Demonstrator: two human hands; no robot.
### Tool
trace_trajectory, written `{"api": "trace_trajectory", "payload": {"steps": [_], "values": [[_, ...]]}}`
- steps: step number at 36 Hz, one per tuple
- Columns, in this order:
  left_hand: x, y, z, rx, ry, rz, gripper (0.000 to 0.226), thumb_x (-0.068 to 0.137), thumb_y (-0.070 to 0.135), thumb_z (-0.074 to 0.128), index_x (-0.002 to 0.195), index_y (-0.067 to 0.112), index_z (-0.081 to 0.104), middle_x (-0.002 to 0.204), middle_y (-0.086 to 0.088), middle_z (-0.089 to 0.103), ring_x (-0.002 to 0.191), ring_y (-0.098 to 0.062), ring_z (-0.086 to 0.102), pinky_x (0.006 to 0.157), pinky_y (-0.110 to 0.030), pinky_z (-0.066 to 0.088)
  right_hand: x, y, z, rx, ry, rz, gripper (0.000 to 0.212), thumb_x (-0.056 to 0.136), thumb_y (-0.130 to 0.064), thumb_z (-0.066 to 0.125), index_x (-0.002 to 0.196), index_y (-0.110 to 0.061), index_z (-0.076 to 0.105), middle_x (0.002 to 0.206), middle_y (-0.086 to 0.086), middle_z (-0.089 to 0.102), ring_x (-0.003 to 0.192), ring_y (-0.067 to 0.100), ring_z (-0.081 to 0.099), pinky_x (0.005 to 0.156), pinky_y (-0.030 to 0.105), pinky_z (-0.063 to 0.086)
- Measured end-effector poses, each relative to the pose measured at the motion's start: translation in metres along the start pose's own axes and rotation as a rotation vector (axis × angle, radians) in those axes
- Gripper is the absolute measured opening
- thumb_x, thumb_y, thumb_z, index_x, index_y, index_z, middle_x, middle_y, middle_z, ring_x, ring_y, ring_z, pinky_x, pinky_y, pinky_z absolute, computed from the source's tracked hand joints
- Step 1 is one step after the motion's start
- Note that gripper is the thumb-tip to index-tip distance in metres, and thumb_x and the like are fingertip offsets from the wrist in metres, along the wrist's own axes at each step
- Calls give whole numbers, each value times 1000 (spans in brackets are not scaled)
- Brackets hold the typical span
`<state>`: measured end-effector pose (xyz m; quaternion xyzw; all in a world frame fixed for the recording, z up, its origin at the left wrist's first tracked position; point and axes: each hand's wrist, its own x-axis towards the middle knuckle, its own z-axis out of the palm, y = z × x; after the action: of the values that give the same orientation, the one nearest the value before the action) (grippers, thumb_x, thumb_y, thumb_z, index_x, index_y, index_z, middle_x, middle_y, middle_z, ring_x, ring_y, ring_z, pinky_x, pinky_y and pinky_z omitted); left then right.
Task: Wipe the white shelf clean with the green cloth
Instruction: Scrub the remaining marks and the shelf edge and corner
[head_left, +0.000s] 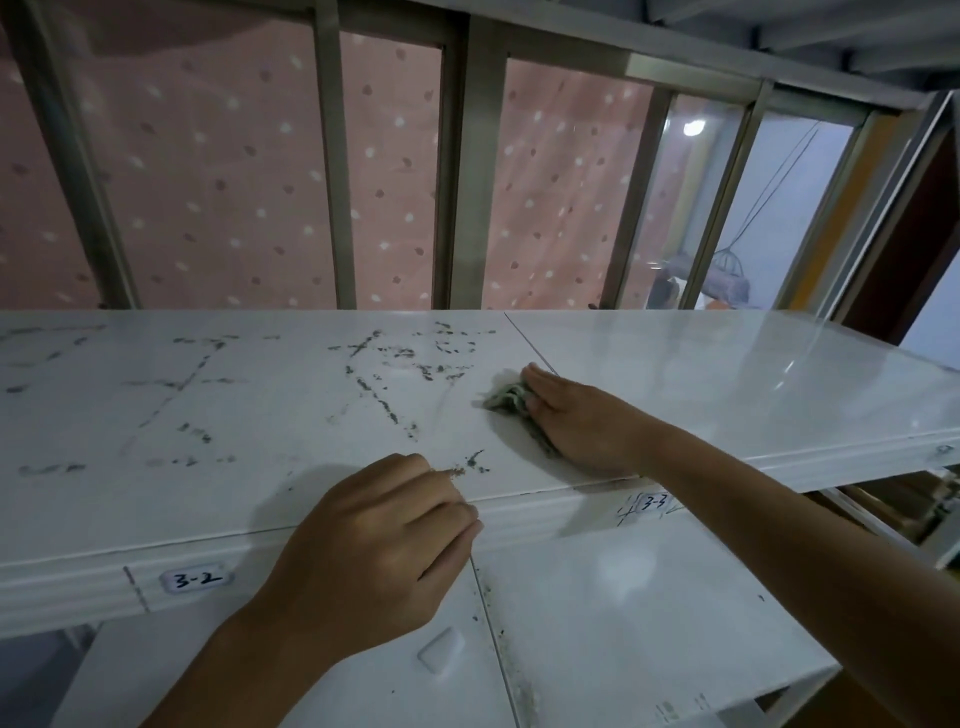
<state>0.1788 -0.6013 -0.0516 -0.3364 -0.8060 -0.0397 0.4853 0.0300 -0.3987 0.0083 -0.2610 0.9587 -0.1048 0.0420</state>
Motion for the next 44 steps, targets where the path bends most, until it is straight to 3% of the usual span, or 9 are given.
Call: {"api": "trace_trajectory", "payload": {"steps": [6,18,23,25,30,33,37,40,44], "values": [[-4,-4,-4,63,29,-6,21,92,5,73,72,3,74,71,-7,68,60,-27,59,59,-37,52,51,9,0,15,18,136,52,107,-23,25,154,-1,21,163,14,16,149,29,18,118,37,17],[-10,-10,-4,20,27,-177,24,95,11,72,71,8,73,70,-2,65,65,-23,57,63,-35,52,151,18,-22,9,93,377,45,103,-20,37,145,-4,44,147,19,45,132,35,46,112,42,37],[-10,-9,-4,26,1,-179,22,93,13,74,71,10,74,71,-1,66,65,-22,58,64,-35,53,187,8,-35,347,118,460,36,105,-34,36,93,-6,56,78,7,51,64,15,46,74,28,42],[-10,-9,-4,4,0,-205,23,93,14,74,71,10,73,71,0,66,65,-22,58,63,-35,52,191,3,-34,399,129,431,43,107,-37,25,82,-11,48,78,5,46,67,13,43,87,28,41],[-10,-8,-3,-5,-1,-243,24,94,14,72,71,10,73,72,-1,66,65,-22,57,64,-35,52,217,25,-14,321,9,216,81,87,-68,8,137,-17,46,146,6,45,131,25,43,118,50,23],[-10,-6,-1,20,-18,-229,25,95,14,71,70,10,73,71,-2,65,64,-23,56,63,-36,52,217,29,-11,238,-20,68,70,89,-68,8,118,-29,57,135,8,52,124,25,47,115,53,26],[-12,-4,1,50,-10,-218,28,94,13,72,67,8,71,67,-3,62,60,-24,53,59,-37,50,215,28,-4,201,-64,-12,98,75,-89,3,143,-31,43,154,1,38,142,22,34,119,50,18],[-13,-3,3,55,11,-221,25,92,12,74,68,6,72,66,-5,61,59,-26,51,57,-39,48,188,-1,-9,162,-108,-118,56,102,-58,11,112,-27,56,117,-1,58,106,14,52,104,41,34],[-12,-3,2,46,16,-230,27,94,13,72,68,6,71,66,-5,60,60,-25,52,58,-38,48,154,-22,-5,141,-151,-215,69,99,-63,9,157,-26,22,161,-3,28,144,17,29,120,37,16]]}}
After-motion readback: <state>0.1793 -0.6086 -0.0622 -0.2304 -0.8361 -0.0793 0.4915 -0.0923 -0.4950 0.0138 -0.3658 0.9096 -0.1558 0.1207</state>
